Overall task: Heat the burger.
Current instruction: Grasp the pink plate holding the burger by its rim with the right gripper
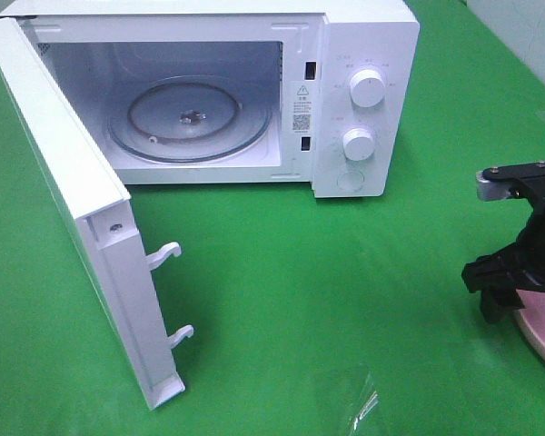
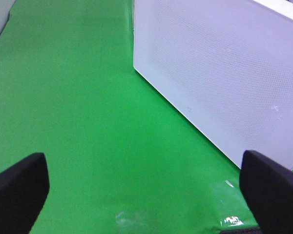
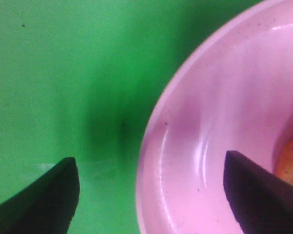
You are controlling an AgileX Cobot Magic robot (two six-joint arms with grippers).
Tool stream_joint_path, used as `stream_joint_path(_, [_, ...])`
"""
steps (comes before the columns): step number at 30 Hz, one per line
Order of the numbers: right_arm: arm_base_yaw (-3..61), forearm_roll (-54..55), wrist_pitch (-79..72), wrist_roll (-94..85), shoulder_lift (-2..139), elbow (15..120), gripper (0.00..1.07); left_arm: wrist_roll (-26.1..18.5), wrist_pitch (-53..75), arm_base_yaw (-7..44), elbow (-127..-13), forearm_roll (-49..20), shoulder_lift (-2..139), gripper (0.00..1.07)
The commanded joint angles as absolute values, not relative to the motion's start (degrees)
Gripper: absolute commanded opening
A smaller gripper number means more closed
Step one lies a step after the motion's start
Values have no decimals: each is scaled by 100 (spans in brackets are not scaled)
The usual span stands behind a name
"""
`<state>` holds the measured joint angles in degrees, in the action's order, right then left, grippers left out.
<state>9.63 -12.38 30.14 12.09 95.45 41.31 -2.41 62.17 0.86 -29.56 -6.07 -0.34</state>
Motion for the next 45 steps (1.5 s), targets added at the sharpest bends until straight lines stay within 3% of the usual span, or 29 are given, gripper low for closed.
stream_joint_path(1, [934,-1261,2825,1255,9820,4108,76,-246,6136,92,-2951,-642,-120,98])
stream_joint_path(30, [934,-1770,2521,1679,10308,4108,76,-246,6136,92,-2951,-642,-120,98])
stream_joint_path(35, [934,-1942,2722,1851,10308,4108,60,-246,6136,92,-2951,-642,-120,98])
stream_joint_path(36, [934,-2051,2796,1948,10308,4108,50,-246,6136,92,-2951,-642,-120,98])
stream_joint_path(39, [934,-2149,2836,2023,10308,4108,45,-246,6136,92,-2951,-642,-120,98])
stream_joint_path(40, [934,-2257,2893,2166,10308,4108,34,-246,6136,92,-2951,-642,-120,98])
stream_joint_path(41, [934,-2257,2893,2166,10308,4108,34,-246,6136,92,-2951,-642,-120,98])
stream_joint_path(43, [934,-2263,2899,2206,10308,4108,11,-246,6136,92,-2951,-642,-120,98])
stream_joint_path(44, [934,-2263,2899,2206,10308,4108,11,-246,6136,92,-2951,-642,-120,98])
stream_joint_path(45, [934,-2263,2899,2200,10308,4108,1,-246,6136,92,-2951,-642,-120,98])
